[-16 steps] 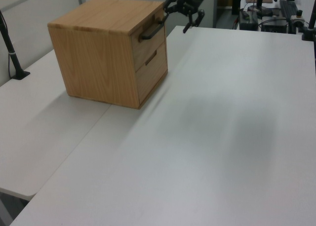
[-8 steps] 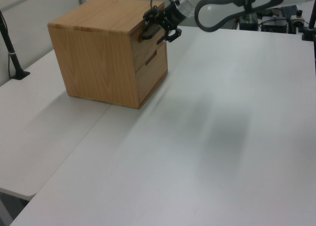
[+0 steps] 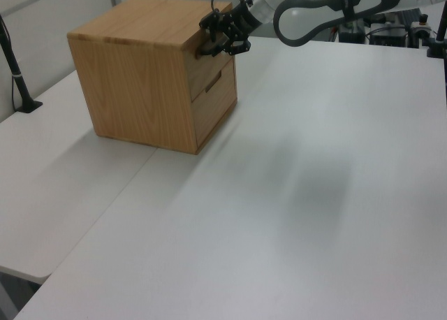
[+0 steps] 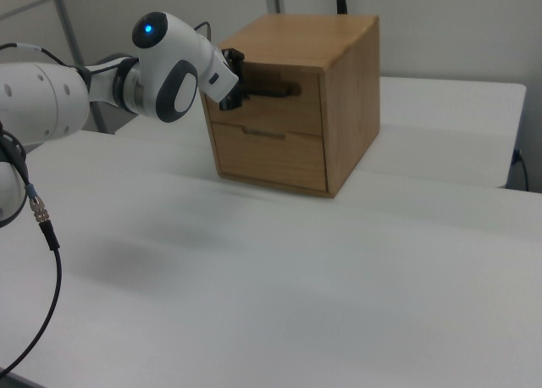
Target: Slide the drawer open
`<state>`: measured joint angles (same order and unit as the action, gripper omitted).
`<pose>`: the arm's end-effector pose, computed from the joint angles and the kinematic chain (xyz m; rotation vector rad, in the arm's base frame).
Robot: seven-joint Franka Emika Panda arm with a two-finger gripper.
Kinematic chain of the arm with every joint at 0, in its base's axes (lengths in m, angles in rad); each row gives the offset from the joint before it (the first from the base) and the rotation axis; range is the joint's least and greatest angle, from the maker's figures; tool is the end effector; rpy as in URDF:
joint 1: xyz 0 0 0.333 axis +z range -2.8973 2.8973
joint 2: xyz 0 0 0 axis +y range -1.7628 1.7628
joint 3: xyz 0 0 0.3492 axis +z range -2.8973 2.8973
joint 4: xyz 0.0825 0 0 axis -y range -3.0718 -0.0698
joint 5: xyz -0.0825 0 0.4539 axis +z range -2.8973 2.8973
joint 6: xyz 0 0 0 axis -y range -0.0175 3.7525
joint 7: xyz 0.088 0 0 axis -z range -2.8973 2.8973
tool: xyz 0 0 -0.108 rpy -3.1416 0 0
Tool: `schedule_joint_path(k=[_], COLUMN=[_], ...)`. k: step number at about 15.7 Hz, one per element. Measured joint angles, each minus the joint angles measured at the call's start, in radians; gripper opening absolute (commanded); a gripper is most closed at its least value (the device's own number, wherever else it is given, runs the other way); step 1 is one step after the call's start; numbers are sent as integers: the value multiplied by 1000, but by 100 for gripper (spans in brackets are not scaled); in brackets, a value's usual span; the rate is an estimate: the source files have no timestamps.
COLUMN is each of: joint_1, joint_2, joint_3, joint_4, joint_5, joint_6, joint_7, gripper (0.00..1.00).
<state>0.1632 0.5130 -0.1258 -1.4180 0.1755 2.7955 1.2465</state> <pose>0.8342 0.0477 0.5132 -1.9324 1.4721 -0.8423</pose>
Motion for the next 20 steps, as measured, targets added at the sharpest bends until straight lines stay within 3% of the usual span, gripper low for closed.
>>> schedule_joint_path(k=[11,14,18,20], joint_1=[-5,-6,-6,-6], joint_2=[3,3,-6,-14], joint_3=[-31,-37,-38,-38], joint_4=[-16,-29,-50,-60], joint_5=[-2,-2,-2,-2], joint_6=[-3,-3,-3,-3], joint_7=[-72,-98,-103,-110], gripper=[1,30,26,32])
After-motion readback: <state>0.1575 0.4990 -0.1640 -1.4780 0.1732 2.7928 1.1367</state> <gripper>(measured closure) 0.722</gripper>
